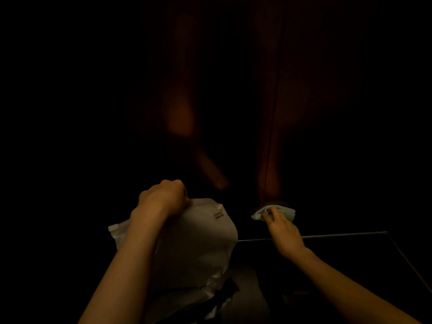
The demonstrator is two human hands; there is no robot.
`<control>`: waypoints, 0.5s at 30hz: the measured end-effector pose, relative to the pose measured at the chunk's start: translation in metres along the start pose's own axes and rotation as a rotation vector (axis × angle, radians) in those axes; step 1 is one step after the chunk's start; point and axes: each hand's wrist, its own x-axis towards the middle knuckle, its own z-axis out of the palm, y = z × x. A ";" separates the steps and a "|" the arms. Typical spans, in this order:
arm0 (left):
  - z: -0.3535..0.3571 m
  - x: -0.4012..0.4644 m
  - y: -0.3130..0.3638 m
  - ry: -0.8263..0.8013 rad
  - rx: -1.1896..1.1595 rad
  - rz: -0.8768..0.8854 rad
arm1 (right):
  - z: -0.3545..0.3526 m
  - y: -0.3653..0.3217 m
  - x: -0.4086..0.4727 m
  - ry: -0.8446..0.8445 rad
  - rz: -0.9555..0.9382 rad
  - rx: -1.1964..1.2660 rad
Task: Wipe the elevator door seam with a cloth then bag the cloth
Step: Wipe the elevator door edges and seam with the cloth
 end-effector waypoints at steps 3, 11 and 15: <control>0.004 0.004 0.001 -0.022 0.002 -0.005 | 0.017 -0.001 0.003 -0.117 -0.071 -0.168; 0.012 0.010 -0.001 -0.044 -0.017 -0.010 | 0.065 -0.016 0.016 -0.283 -0.177 -0.351; 0.017 0.009 0.001 -0.050 -0.027 0.008 | 0.081 -0.024 0.020 -0.343 -0.203 -0.380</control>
